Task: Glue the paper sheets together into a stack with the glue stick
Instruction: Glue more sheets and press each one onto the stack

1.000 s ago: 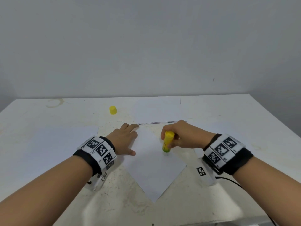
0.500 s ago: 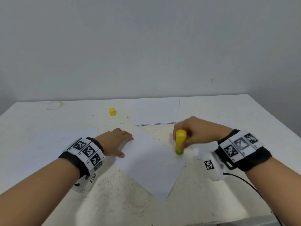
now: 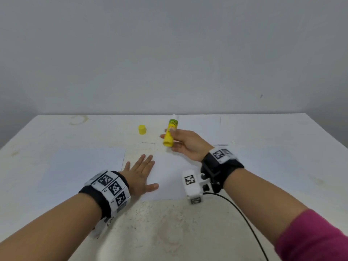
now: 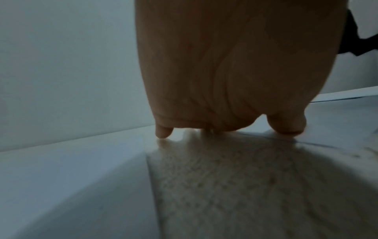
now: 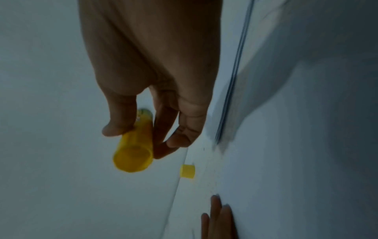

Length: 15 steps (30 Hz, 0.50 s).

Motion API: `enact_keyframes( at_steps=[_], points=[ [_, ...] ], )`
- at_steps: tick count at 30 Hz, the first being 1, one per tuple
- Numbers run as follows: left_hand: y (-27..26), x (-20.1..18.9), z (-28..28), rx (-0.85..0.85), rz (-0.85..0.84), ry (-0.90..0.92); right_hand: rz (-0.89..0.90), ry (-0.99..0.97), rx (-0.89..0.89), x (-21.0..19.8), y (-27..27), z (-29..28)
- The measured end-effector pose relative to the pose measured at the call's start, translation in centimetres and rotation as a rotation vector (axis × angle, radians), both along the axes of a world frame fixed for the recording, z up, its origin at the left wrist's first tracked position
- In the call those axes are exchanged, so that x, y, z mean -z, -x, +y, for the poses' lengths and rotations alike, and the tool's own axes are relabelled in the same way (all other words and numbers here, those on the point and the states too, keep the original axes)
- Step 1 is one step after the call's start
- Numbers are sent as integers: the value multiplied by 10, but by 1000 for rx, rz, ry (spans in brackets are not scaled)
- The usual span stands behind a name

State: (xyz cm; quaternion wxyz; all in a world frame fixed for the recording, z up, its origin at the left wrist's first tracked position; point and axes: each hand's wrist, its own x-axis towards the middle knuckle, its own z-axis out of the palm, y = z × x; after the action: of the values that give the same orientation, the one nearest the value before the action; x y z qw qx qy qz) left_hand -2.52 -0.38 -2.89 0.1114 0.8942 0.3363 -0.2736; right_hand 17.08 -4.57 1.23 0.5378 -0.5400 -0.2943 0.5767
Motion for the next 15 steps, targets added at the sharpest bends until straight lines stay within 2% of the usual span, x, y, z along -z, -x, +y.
enact_keyframes(
  at_steps=[2, 5, 7, 12, 15],
  points=[
    [0, 2, 3, -25, -6, 45, -228, -32, 19, 5, 16, 26],
    [-2, 0, 4, -26, -29, 77, -670, -29, -5, 9, 30, 58],
    [-1, 1, 6, 8, -11, 77, -873, 8, -52, 11, 35, 75],
    [2, 2, 13, 73, 13, 132, -1190, 72, -156, 16, 44, 104],
    [3, 1, 13, 74, 4, 143, -1243, 94, -175, 19, 44, 109]
  ],
)
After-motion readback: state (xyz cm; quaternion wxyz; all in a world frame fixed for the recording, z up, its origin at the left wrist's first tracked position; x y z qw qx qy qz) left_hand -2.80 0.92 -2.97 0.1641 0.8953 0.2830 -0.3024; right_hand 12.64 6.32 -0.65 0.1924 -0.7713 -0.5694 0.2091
